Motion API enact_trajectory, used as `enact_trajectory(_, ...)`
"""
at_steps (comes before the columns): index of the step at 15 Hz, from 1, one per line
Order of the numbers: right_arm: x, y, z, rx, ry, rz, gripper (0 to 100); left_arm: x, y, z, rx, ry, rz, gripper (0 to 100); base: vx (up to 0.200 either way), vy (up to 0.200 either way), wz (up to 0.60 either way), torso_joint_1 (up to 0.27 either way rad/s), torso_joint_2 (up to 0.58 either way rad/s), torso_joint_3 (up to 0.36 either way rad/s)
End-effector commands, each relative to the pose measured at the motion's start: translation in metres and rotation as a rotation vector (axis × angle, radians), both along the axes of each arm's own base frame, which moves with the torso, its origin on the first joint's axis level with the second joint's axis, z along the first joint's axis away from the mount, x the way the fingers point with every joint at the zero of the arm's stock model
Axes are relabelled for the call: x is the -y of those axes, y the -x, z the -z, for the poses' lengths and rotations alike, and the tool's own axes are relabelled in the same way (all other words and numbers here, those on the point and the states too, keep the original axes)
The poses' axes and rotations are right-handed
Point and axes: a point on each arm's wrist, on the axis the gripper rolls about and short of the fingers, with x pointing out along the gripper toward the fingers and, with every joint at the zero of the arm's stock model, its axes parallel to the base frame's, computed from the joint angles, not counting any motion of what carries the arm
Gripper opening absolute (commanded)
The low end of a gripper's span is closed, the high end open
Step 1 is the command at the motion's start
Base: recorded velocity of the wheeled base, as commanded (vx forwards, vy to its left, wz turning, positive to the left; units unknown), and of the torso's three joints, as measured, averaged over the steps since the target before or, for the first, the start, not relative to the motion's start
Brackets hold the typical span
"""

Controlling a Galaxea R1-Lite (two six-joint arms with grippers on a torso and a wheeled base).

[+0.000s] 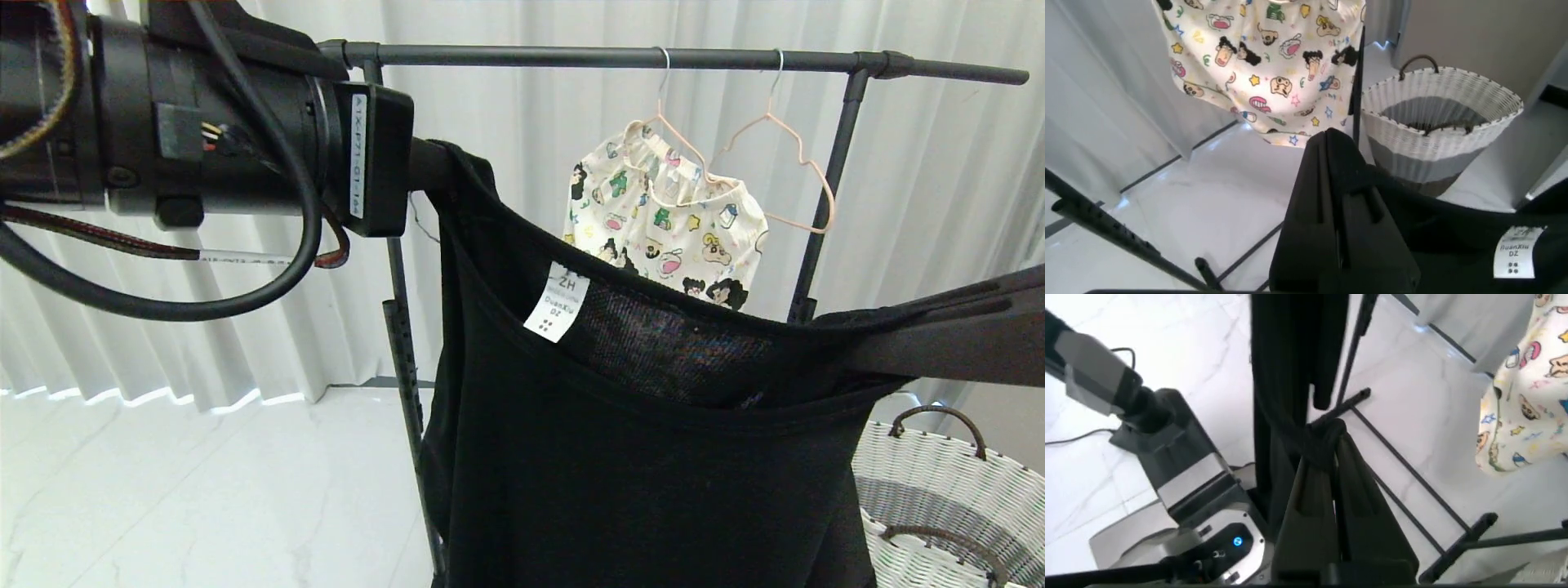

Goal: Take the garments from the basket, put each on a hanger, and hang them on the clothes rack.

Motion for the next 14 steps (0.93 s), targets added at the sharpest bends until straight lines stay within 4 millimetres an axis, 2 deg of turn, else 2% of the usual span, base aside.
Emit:
enact_trajectory(1, 0.004, -0.008, 0.003, 0.004, 0.014, 0.065, 0, -0.003, 0.005, 0.001, -0.025, -0.021, 0.002, 0, 0.000, 0.000, 0.00, 0.000, 0.00, 0.000)
enact_trajectory(4, 0.013, -0.036, -0.002, 0.035, -0.045, 0.206, 0, -0.027, 0.033, -0.002, -0.122, -0.077, -0.002, 0, 0.000, 0.000, 0.00, 0.000, 0.00, 0.000)
enact_trajectory(6, 0.009, -0.052, -0.010, 0.064, -0.121, 0.209, 0, -0.032, 0.047, -0.003, -0.197, -0.050, -0.002, 0, 0.000, 0.000, 0.00, 0.000, 0.00, 0.000)
enact_trajectory(7, 0.003, -0.062, -0.015, 0.080, -0.144, 0.197, 0, -0.028, 0.064, -0.004, -0.275, 0.014, 0.037, 0, 0.000, 0.000, 0.00, 0.000, 0.00, 0.000)
enact_trajectory(10, -0.016, -0.078, -0.028, 0.109, -0.189, 0.184, 0, -0.015, 0.090, -0.004, -0.412, 0.107, 0.122, 0, 0.000, 0.000, 0.00, 0.000, 0.00, 0.000)
enact_trajectory(14, -0.029, -0.088, -0.036, 0.114, -0.221, 0.140, 0, -0.016, 0.102, 0.005, -0.434, 0.073, 0.165, 0, 0.000, 0.000, 0.00, 0.000, 0.00, 0.000)
